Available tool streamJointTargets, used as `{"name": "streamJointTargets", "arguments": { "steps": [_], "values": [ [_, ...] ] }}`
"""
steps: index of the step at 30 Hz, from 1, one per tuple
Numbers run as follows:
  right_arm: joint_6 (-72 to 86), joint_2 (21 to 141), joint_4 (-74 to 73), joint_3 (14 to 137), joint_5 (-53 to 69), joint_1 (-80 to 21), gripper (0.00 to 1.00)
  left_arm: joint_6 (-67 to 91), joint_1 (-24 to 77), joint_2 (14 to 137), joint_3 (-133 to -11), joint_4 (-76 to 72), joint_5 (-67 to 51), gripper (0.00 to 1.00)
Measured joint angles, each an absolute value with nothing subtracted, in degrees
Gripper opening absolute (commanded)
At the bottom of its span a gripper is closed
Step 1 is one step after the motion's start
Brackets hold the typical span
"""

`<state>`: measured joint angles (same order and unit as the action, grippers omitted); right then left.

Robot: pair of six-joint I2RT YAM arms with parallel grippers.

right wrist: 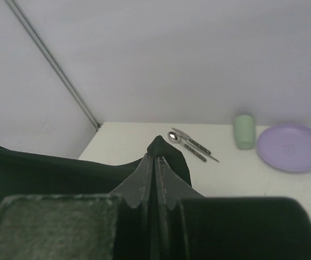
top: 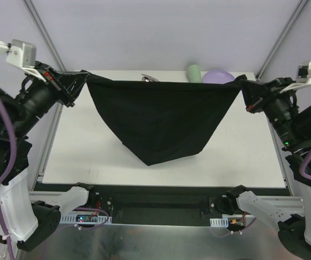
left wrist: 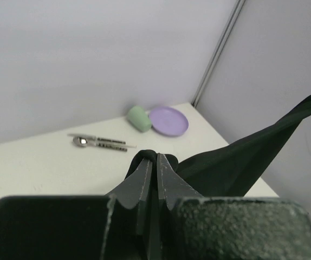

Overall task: Set the dinner table for one person
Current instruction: Flatten out the napkin at the center of the board.

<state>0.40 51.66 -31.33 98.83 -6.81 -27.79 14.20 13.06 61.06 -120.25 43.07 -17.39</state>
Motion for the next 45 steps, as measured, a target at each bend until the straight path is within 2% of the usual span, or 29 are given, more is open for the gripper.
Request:
{"name": "streamJointTargets", "arguments": {
  "steps": [19,25,36,45],
  "values": [
    [12.45,53.69,-50.94,74.02,-14.74,-26.04,0.01,24.53,12.25,56.18,-72.93,39.70,-22.31,0.00],
    [15.53,53.52,-54.72,65.91,-12.95,-26.04,0.01,25.78,12.27,53.12,-65.47,39.38,-25.04,0.00],
    [16.12,51.77,-65.39,59.86,-6.48,-26.46,0.01,28.01,12.53,51.20,-57.91,40.73,-34.37,0.00],
    [15.11,46.87,-68.47,51.29,2.55,-27.62,0.01,33.39,21.06,44.64,-47.97,44.36,-36.10,0.00]
  ]
}}
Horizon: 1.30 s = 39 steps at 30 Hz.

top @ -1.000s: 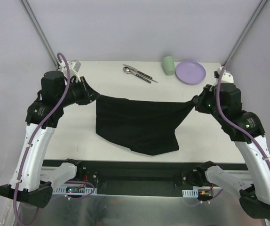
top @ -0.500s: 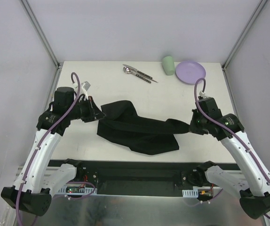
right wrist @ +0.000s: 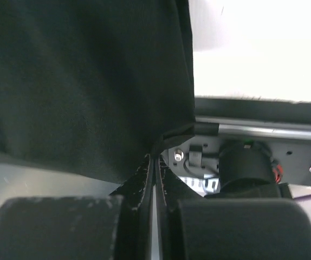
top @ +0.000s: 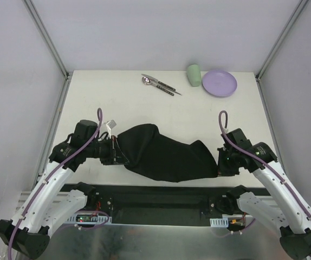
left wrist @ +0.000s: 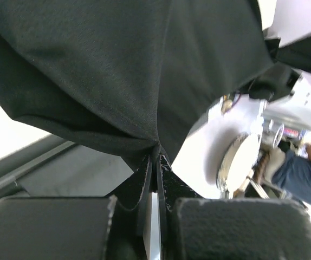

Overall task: Set the dinner table for one person
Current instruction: Flatten out the napkin at the center of the board.

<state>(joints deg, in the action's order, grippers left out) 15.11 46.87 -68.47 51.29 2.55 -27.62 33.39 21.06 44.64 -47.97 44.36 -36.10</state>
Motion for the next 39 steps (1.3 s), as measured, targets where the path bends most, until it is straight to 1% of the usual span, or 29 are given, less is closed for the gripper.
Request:
{"name": "streamJointTargets", "arguments": {
  "steps": [4,11,17,24,25,26,28,29,32,35,39],
  "values": [
    [14.83,45.95,-70.08,48.16,5.26,-28.60,0.01,36.05,22.83,40.29,-43.94,47.18,-36.01,0.00],
    [14.09,46.22,-71.35,46.61,7.01,-30.15,0.01,38.13,22.94,34.46,-40.32,52.71,-35.77,0.00],
    [14.04,47.70,-71.40,44.38,7.86,-32.38,0.01,38.44,22.94,32.36,-38.22,56.34,-35.51,0.00],
    [14.22,48.27,-71.42,43.24,8.23,-35.59,0.01,38.48,22.94,31.92,-36.34,57.23,-35.51,0.00],
    [14.35,48.47,-71.40,43.13,8.23,-36.10,0.05,38.46,22.94,31.92,-36.01,57.41,-35.51,0.00],
    [14.37,48.58,-71.35,43.03,8.23,-36.40,0.21,38.41,22.94,31.92,-35.73,57.60,-35.51,0.00],
    [14.87,48.69,-71.35,42.74,8.21,-36.91,0.39,38.33,22.94,31.99,-35.46,57.93,-35.51,0.00],
    [15.27,48.71,-71.35,42.65,8.14,-37.06,0.57,38.22,22.94,32.03,-35.46,57.98,-35.51,0.00],
    [15.79,48.60,-71.09,42.63,7.77,-37.50,0.76,37.98,22.94,32.27,-35.46,57.98,-35.46,0.00],
    [16.47,48.21,-70.96,43.09,6.52,-37.78,0.81,37.85,22.96,32.51,-35.46,58.00,-35.44,0.00],
    [17.10,47.24,-70.72,45.39,3.79,-37.76,0.82,37.12,22.96,32.69,-35.42,58.00,-35.27,0.00]
  ]
}}
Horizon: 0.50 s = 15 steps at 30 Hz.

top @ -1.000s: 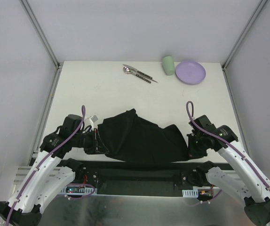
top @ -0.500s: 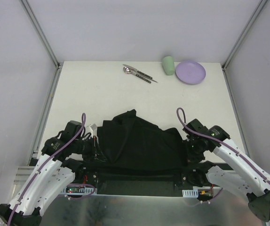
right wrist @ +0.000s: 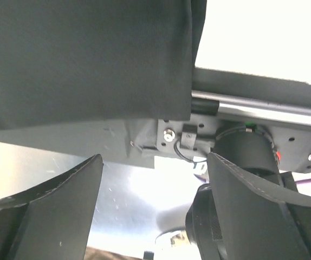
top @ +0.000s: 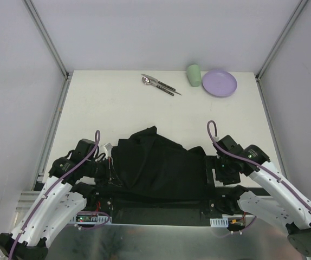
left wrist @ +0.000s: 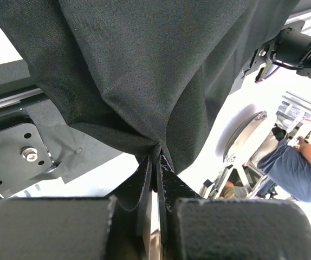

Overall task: Set the dinner table for one person
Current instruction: Flatten out the napkin at the center of the board.

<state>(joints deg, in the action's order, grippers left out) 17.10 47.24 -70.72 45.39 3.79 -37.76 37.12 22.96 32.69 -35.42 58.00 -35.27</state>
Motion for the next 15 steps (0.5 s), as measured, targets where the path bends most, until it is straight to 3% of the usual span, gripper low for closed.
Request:
{"name": "streamJointTargets", "arguments": {
  "steps": [2,4,6,7,10,12,13,15],
  "values": [
    [17.41,46.59,-69.93,46.52,2.81,-37.76,0.82,36.84,22.94,32.84,-35.42,58.00,-35.05,0.05],
    [17.76,46.09,-68.86,47.16,2.17,-37.78,0.82,36.64,22.94,33.06,-35.42,57.98,-34.83,0.23],
    [18.04,45.98,-67.77,47.24,1.91,-37.78,0.82,36.27,22.96,33.26,-35.44,57.93,-34.57,0.33],
    [18.24,46.00,-67.31,47.24,1.85,-37.82,0.83,36.21,22.96,33.34,-35.55,57.98,-34.41,0.51],
    [18.72,46.33,-66.13,47.24,1.76,-37.93,0.83,35.94,22.96,33.39,-36.38,57.84,-34.30,0.77],
    [18.90,46.35,-65.63,47.24,1.72,-38.02,0.83,35.97,22.96,33.36,-37.30,57.69,-34.30,0.86],
    [18.90,46.35,-65.45,47.24,1.72,-38.04,0.83,36.03,22.96,33.34,-37.74,57.58,-34.28,0.98],
    [18.96,46.37,-65.08,47.24,1.69,-38.06,0.83,36.05,22.96,33.32,-38.41,57.30,-34.28,0.99]
  ]
}}
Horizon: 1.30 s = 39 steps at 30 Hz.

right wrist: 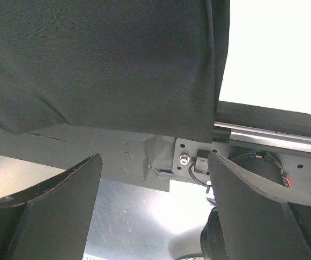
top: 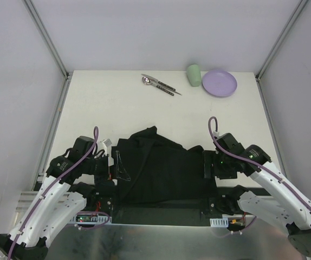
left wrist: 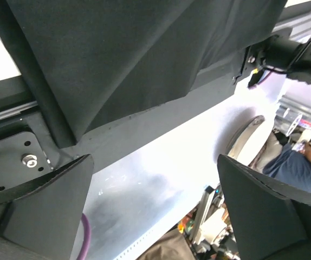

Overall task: Set the dinner table for one person
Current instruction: Flatten out the napkin at the center of the board.

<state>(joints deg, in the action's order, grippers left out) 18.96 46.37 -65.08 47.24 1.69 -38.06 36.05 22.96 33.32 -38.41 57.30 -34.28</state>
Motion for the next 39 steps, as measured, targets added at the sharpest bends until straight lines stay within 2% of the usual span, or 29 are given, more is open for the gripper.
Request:
{"name": "streamJointTargets", "arguments": {
  "steps": [7,15,22,32,39],
  "values": [
    [19.09,47.07,-63.86,47.22,1.28,-38.28,0.83,36.32,22.96,33.80,-40.25,56.60,-32.86,0.99],
    [19.11,47.42,-62.52,47.22,1.26,-38.65,0.83,36.21,22.96,36.36,-40.27,55.13,-24.91,0.98],
    [19.29,47.44,-61.93,47.24,0.08,-38.94,0.83,36.93,22.96,37.34,-38.65,52.25,-18.79,0.79],
    [19.33,47.99,-60.03,47.27,-0.27,-39.62,0.83,41.47,22.96,38.50,-36.60,44.99,-14.55,0.68],
    [19.35,48.05,-59.77,47.27,-0.80,-40.01,0.83,42.74,23.22,49.45,-36.84,34.35,-11.81,0.63]
  ]
}}
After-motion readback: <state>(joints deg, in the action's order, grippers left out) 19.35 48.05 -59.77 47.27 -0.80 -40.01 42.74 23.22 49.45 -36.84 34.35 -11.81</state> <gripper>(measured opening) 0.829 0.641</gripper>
